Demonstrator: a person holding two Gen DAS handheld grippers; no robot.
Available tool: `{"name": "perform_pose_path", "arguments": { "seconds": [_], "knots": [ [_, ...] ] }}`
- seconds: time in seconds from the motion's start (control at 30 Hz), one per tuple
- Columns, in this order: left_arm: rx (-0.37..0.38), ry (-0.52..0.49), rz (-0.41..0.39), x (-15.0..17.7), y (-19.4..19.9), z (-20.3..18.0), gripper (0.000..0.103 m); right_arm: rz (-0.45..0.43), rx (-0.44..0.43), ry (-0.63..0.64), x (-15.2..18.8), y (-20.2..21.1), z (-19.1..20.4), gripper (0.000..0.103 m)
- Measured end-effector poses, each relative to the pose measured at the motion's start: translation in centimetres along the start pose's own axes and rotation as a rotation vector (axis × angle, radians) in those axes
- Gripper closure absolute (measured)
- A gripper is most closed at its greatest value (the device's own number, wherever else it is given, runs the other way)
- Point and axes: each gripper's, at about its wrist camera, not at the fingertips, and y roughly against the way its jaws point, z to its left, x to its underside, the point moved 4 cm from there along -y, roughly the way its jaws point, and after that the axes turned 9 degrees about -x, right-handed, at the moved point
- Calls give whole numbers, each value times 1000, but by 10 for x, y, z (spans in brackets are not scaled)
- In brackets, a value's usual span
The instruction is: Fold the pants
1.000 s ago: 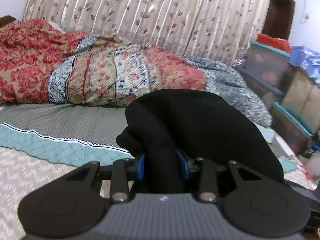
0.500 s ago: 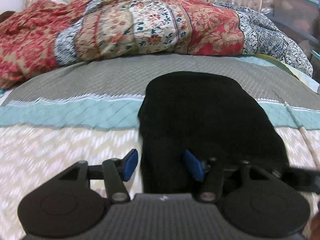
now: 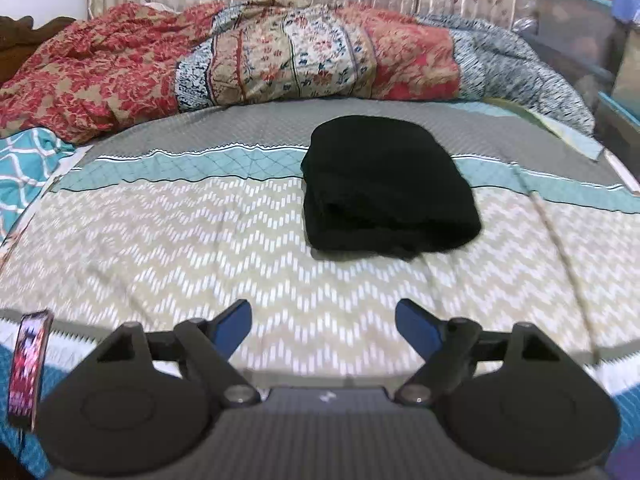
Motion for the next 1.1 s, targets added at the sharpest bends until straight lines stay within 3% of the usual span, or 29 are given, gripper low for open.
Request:
{"name": "perform_pose_path", "arguments": {
  "seconds": [0.07, 0.2, 0.33, 0.47, 0.77, 1.1],
  "knots": [
    [7, 9, -14, 10, 19, 3, 0, -47, 1, 14, -4, 17, 12, 26],
    [-4, -5, -39, 28, 51, 5, 0, -220, 100, 31, -8, 61, 31, 12],
    [0, -32, 25, 49, 66, 4, 0, -306, 203, 60, -19, 79, 50, 1],
    [-20, -18, -4, 66, 82, 9, 0, -378, 276, 125, -26, 91, 74, 0],
    [-128, -43, -95, 78, 101, 18, 0, -351, 263, 119, -34, 71, 75, 0],
    [-123, -17, -80, 79, 100, 21, 0, -353, 262, 101, -34, 71, 83, 0]
  ]
}}
